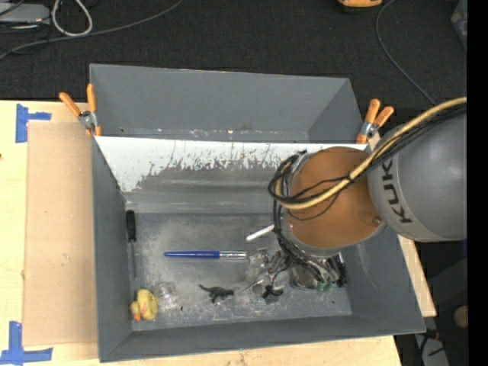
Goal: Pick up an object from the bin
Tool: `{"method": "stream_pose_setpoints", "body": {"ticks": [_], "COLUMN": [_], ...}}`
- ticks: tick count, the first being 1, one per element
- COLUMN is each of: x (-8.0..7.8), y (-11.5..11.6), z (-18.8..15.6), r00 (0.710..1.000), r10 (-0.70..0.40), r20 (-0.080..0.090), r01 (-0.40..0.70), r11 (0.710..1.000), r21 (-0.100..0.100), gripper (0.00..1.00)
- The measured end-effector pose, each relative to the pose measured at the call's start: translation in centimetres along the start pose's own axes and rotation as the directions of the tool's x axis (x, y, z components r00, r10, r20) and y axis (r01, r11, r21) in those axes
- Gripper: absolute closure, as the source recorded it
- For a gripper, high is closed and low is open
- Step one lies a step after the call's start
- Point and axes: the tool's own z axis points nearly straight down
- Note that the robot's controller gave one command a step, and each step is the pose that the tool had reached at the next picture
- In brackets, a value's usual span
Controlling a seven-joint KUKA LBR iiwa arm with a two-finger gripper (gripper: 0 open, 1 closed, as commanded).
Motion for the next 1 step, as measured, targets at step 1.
{"method": "stream_pose_setpoints", "body": {"ticks": [1], "x": [-0.05], "y": [0.01], "z": [-2.85], "r00": [1.000], "r10": [0.001], "r20": [0.004], "r01": [-0.001], "r11": [1.000], "r21": [0.001], "gripper": [1.00]}}
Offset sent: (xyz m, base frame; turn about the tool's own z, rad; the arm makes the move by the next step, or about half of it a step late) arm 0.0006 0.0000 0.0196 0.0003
